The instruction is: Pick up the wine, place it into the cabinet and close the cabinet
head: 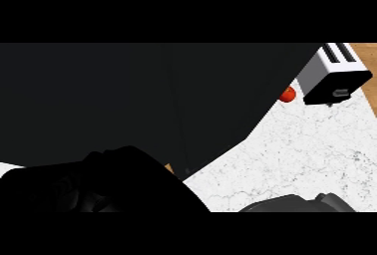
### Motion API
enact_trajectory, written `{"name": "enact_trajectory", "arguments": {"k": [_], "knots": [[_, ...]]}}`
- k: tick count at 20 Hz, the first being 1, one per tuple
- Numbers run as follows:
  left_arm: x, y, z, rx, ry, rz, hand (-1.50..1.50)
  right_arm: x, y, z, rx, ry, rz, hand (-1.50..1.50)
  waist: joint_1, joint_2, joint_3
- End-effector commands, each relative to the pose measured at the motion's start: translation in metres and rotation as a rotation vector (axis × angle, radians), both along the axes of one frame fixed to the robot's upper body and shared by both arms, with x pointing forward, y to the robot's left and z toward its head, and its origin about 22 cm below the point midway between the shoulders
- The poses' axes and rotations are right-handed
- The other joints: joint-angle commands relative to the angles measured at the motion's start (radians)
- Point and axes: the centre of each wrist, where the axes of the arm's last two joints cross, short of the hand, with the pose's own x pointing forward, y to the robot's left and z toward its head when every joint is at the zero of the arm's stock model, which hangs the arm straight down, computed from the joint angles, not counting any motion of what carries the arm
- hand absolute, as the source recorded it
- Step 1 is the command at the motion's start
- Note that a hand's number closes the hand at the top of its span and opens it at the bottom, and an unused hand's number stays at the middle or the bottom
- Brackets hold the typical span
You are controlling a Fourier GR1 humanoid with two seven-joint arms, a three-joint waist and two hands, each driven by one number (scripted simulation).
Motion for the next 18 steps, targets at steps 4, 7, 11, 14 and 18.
{"name": "enact_trajectory", "arguments": {"k": [4, 7, 11, 14, 18], "knots": [[0.004, 0.027, 0.008, 0.004, -0.022, -0.047, 1.50, 0.056, 0.056, 0.001, -0.031, -0.041, -0.158, 1.50, 0.021, 0.009, -0.001], [0.006, 0.038, 0.017, 0.005, -0.017, -0.058, 1.50, 0.088, 0.056, 0.006, 0.031, 0.010, -0.208, 1.50, 0.023, 0.012, 0.001], [0.012, 0.055, 0.014, 0.006, -0.013, -0.022, 1.50, 0.127, 0.063, 0.003, -0.009, 0.031, -0.269, 1.50, 0.021, 0.018, 0.000], [0.008, 0.057, 0.029, 0.004, -0.021, -0.045, 1.50, 0.157, 0.055, -0.016, -0.002, 0.051, -0.326, 1.50, 0.023, 0.014, 0.002], [0.013, 0.058, 0.023, 0.004, -0.030, -0.031, 1.50, 0.187, 0.047, -0.021, -0.034, 0.057, -0.366, 1.50, 0.006, 0.018, 0.001]]}}
